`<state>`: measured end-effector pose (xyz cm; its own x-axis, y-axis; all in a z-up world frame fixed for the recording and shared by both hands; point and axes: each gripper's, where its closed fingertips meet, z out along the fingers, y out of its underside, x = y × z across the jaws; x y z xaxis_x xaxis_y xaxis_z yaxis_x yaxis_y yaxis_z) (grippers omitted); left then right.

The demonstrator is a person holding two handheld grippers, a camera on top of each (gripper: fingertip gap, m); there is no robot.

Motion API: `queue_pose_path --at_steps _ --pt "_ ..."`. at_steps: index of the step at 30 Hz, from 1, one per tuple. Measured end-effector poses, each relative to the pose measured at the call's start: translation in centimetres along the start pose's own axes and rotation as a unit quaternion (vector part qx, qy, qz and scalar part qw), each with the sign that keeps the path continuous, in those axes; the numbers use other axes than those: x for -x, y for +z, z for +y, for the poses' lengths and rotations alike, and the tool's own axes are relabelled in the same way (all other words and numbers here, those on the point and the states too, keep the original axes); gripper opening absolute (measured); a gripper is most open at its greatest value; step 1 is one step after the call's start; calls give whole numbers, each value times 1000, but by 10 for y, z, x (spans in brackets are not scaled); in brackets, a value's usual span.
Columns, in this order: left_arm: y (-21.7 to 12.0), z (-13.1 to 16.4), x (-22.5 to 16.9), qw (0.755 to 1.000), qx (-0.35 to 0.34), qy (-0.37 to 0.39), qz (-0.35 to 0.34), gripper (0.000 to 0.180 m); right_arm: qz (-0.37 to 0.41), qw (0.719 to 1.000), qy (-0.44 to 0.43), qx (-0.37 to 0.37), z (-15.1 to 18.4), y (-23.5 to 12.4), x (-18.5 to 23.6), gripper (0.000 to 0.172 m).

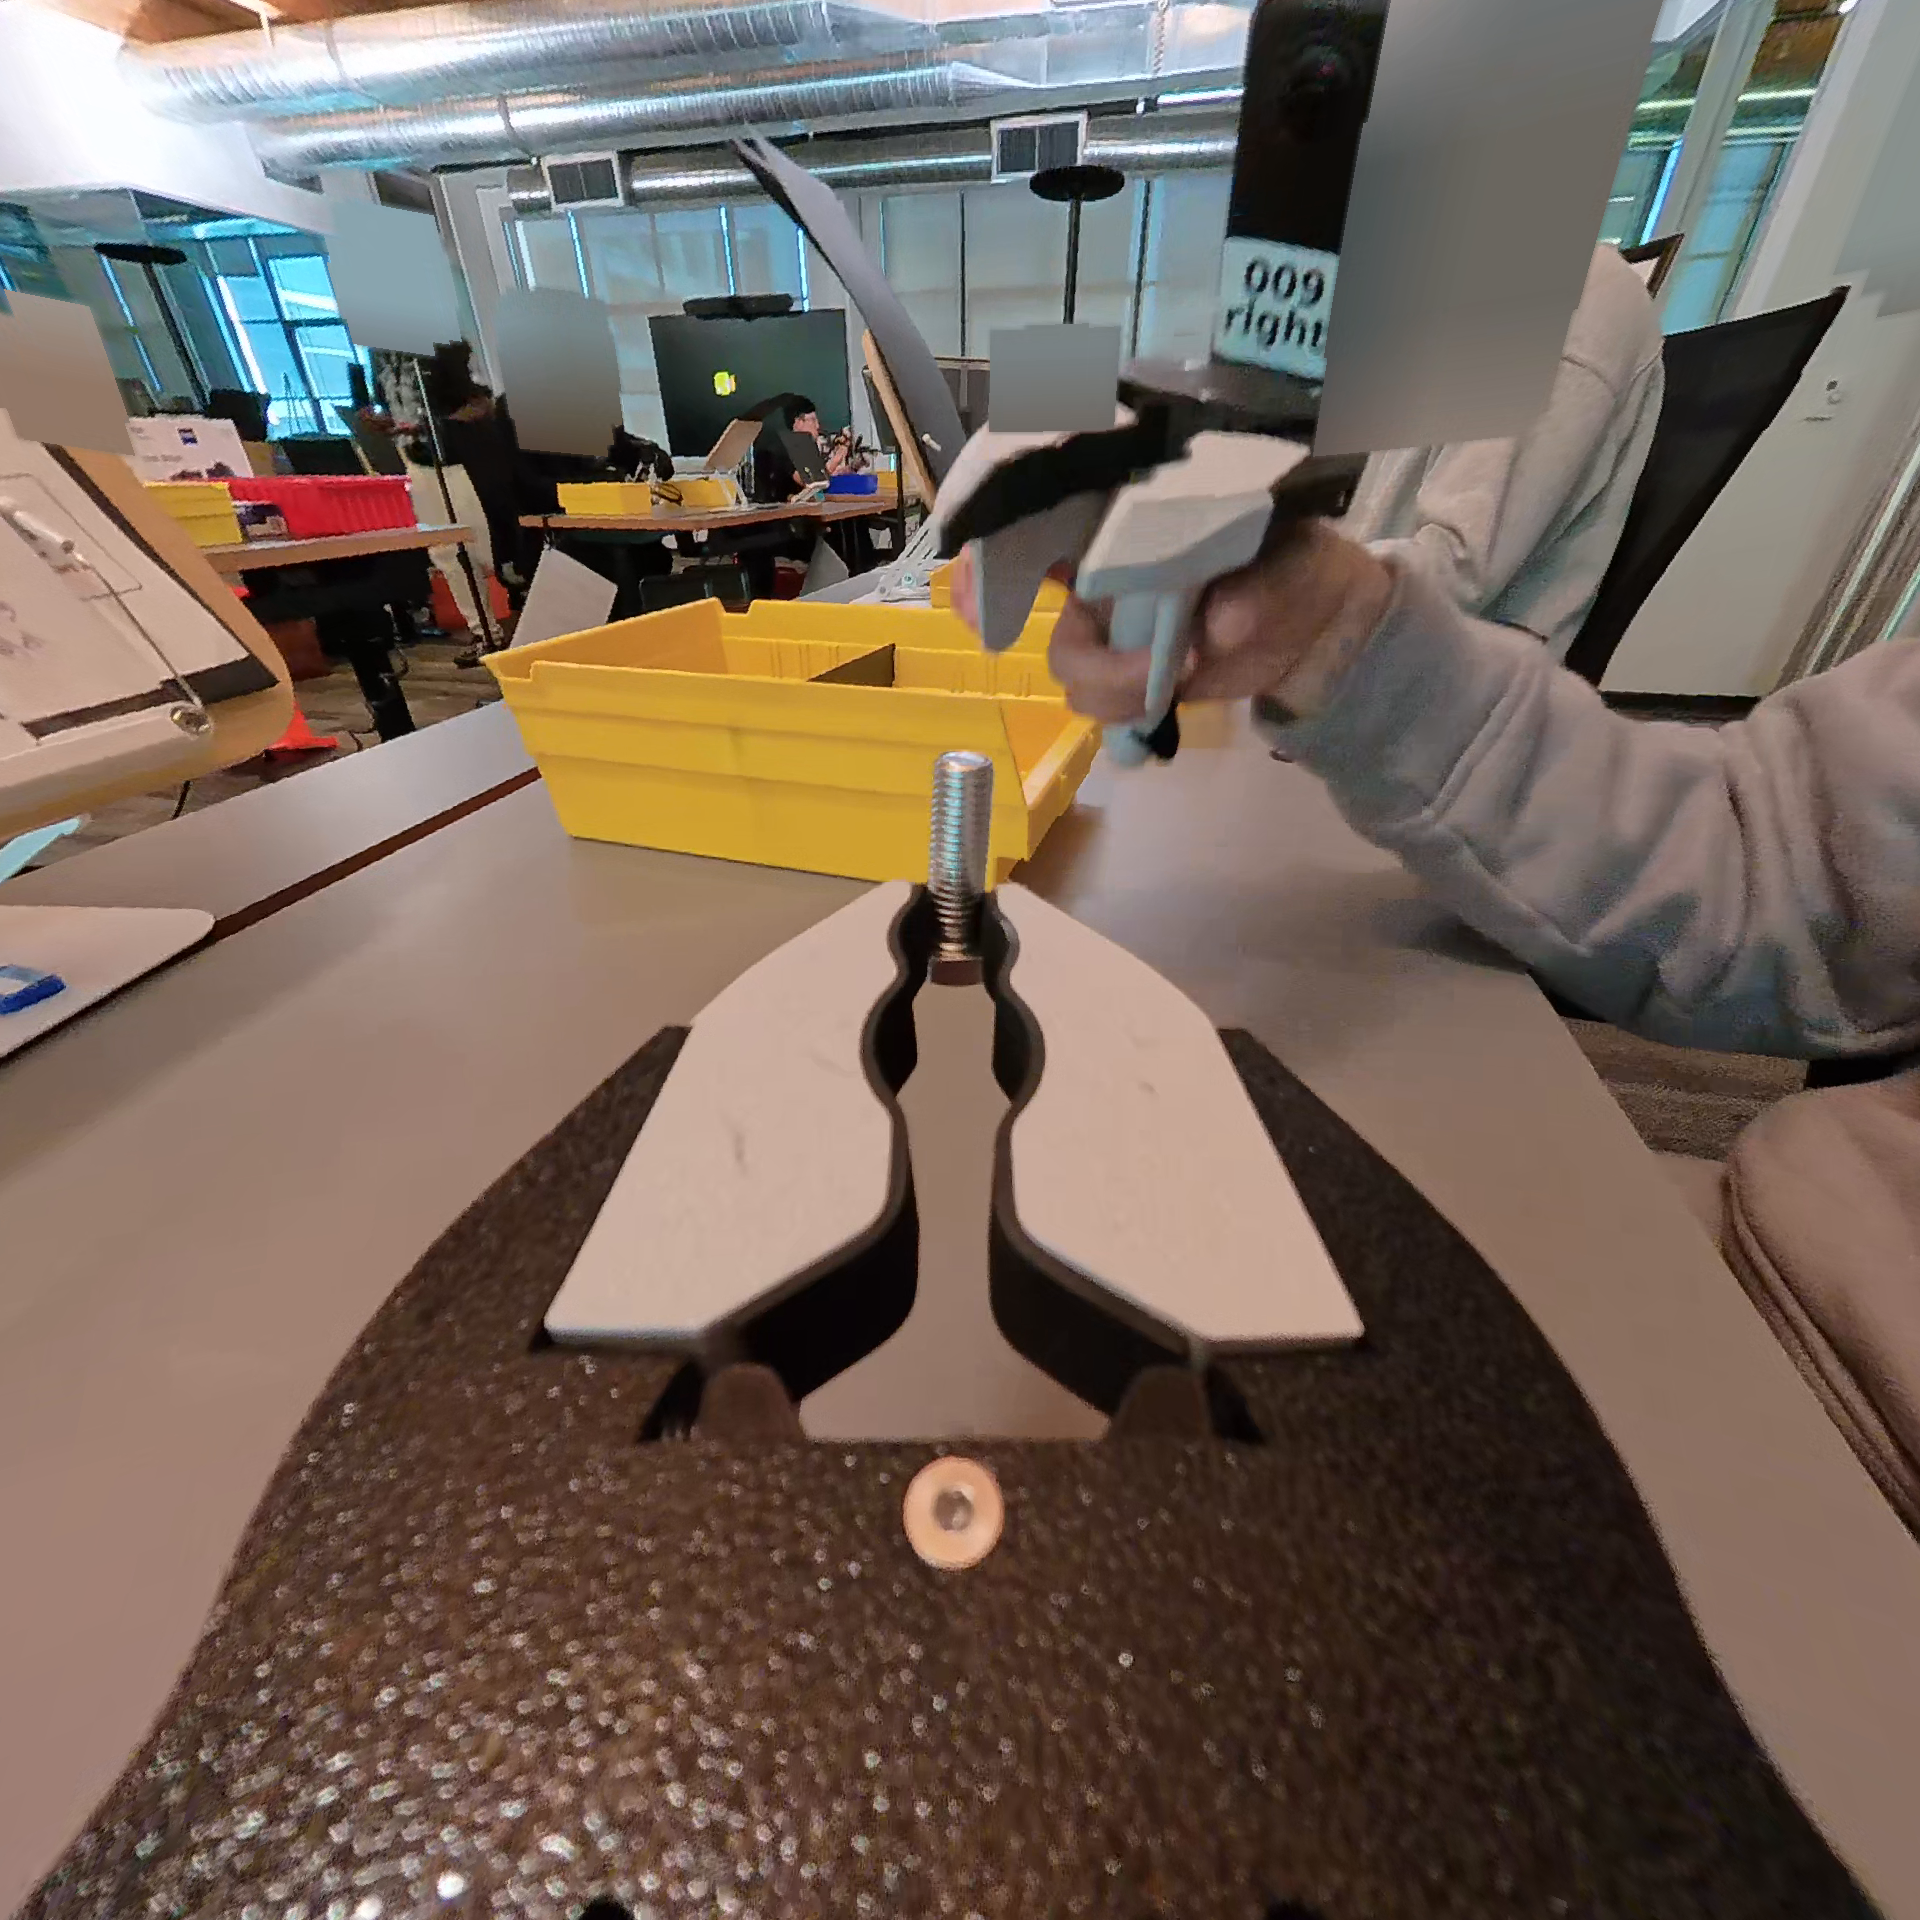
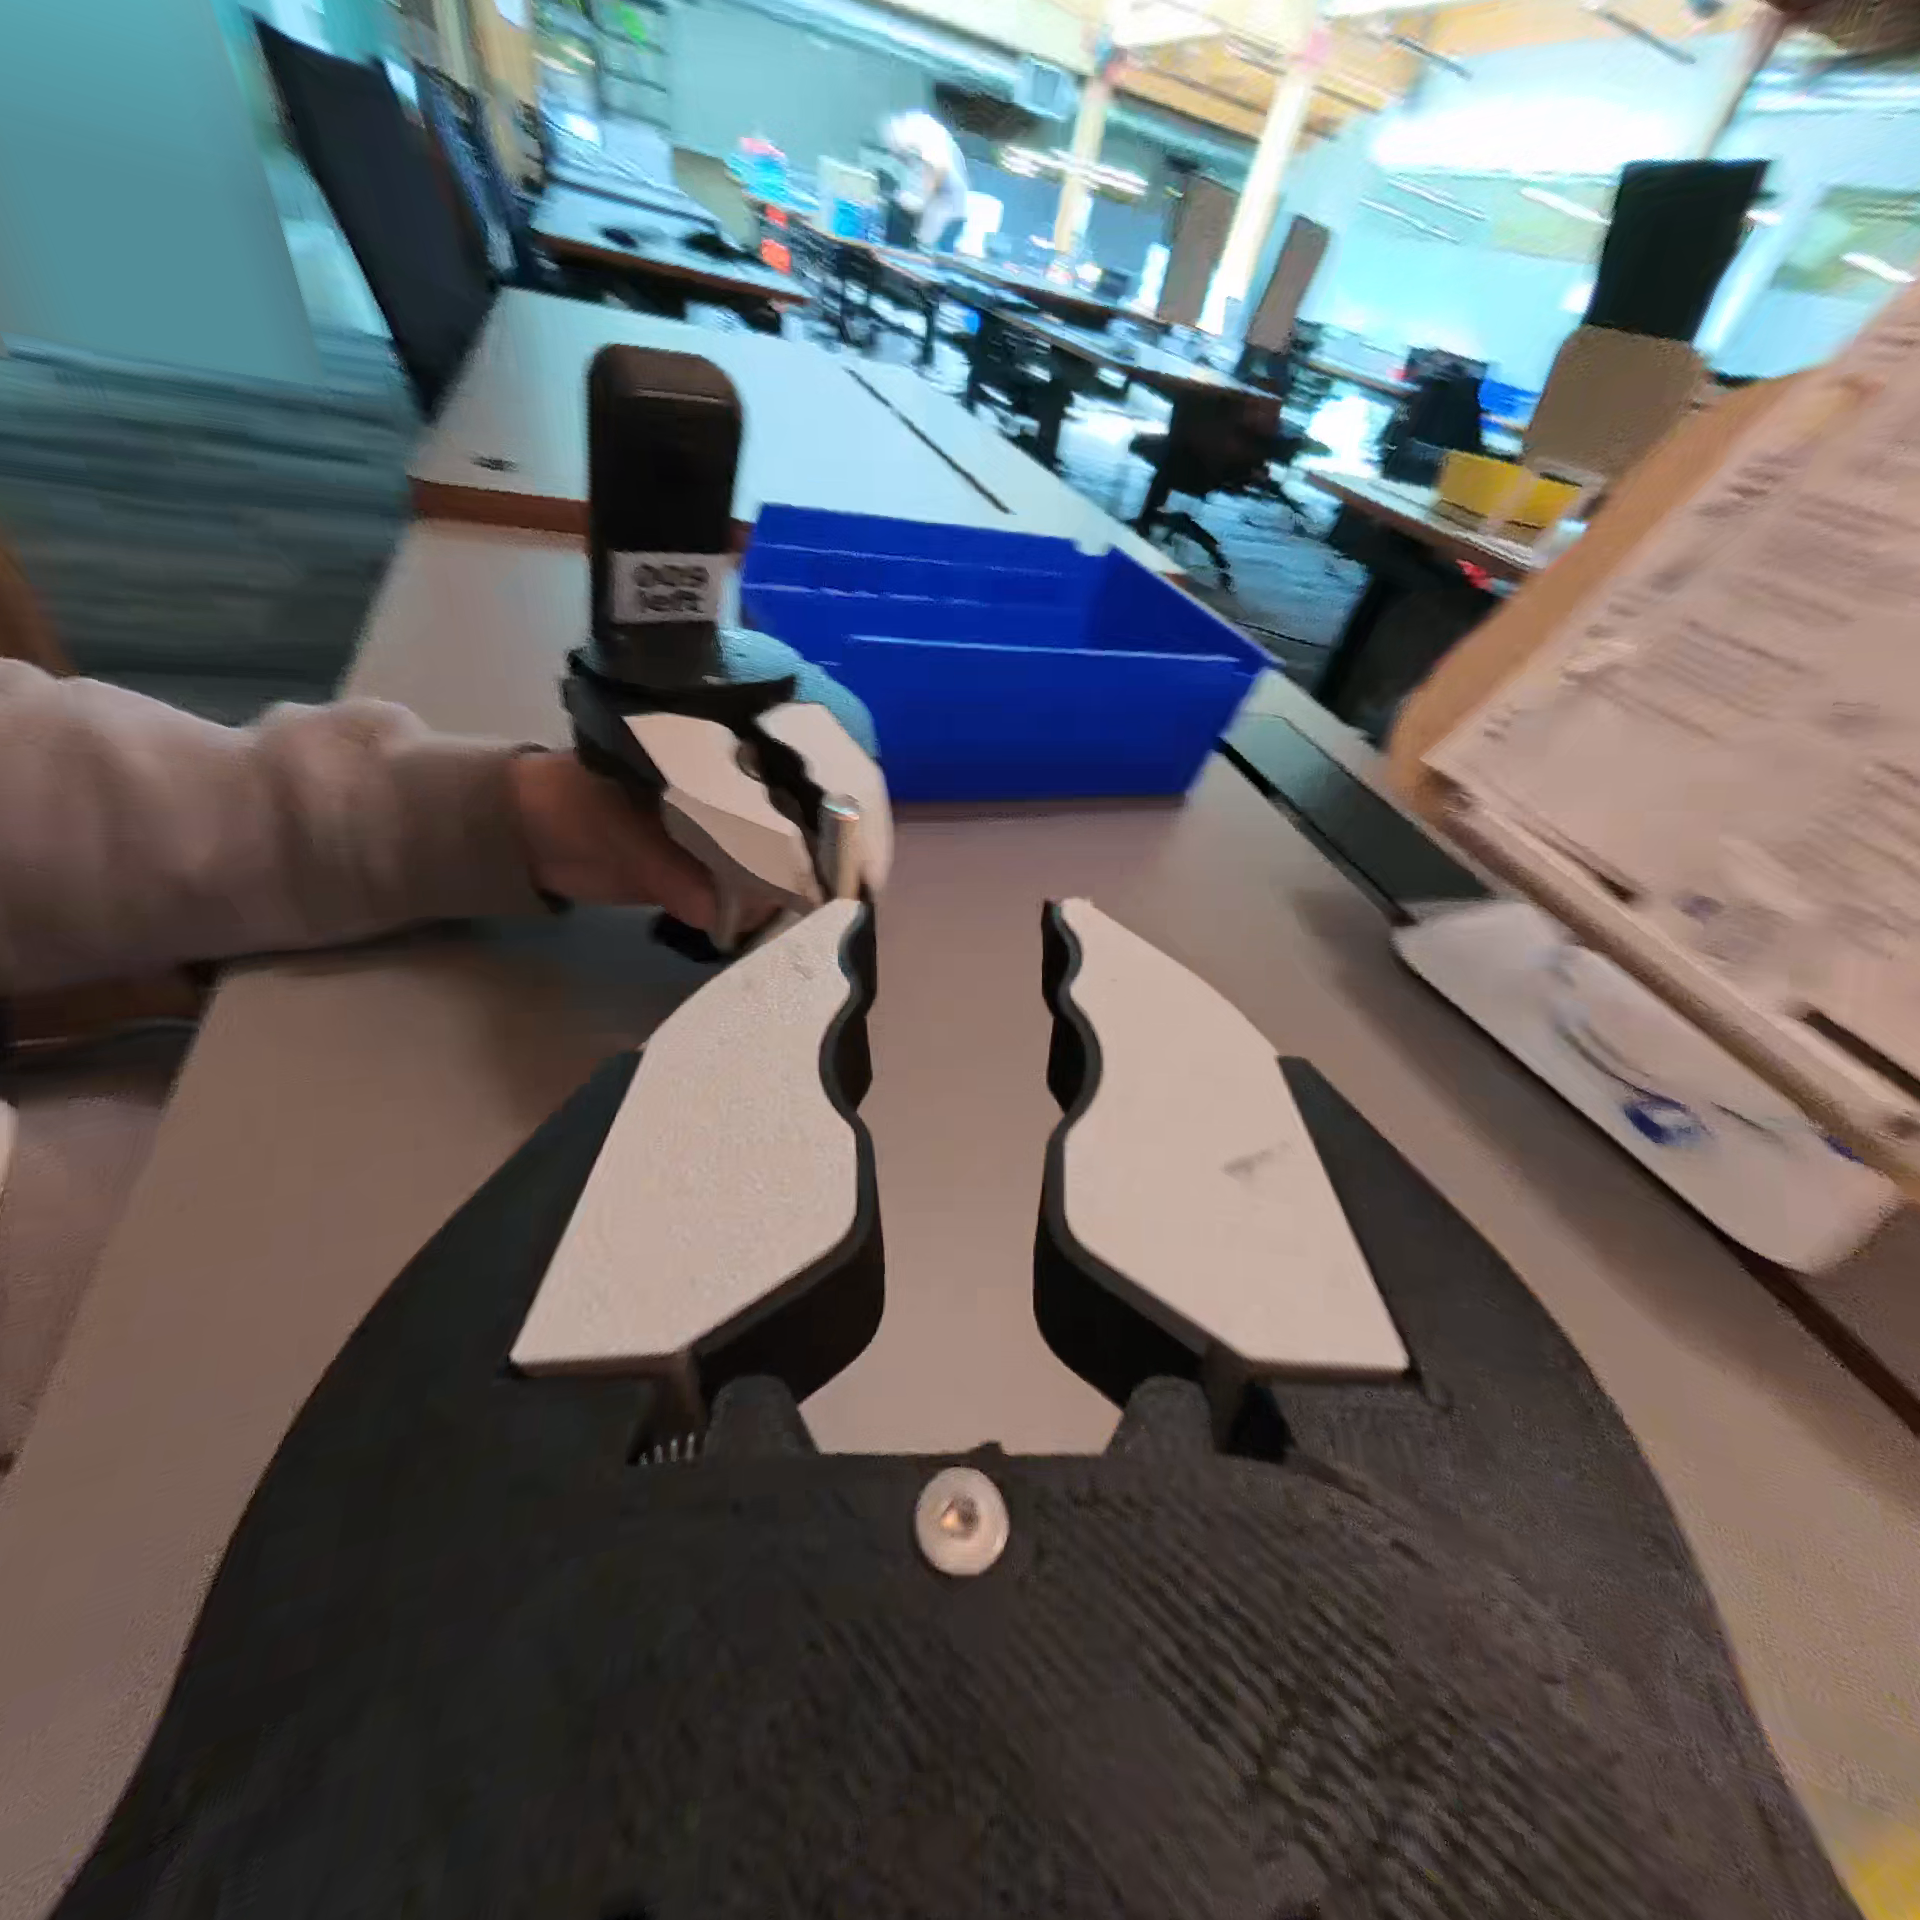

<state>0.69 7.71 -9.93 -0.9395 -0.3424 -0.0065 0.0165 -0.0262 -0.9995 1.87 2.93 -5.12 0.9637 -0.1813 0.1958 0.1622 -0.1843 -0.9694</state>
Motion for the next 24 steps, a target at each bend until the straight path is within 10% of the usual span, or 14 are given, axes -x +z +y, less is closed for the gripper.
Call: queue_pose_path --at_steps 16,24 --pt "3 2 -5 1000 11 14 10 9 -41 998 11 -36 18 61 34 9" --pt "-7 -4 20 997 -15 11 -70 26 243 952 -120 145 28 -15 -93 9"
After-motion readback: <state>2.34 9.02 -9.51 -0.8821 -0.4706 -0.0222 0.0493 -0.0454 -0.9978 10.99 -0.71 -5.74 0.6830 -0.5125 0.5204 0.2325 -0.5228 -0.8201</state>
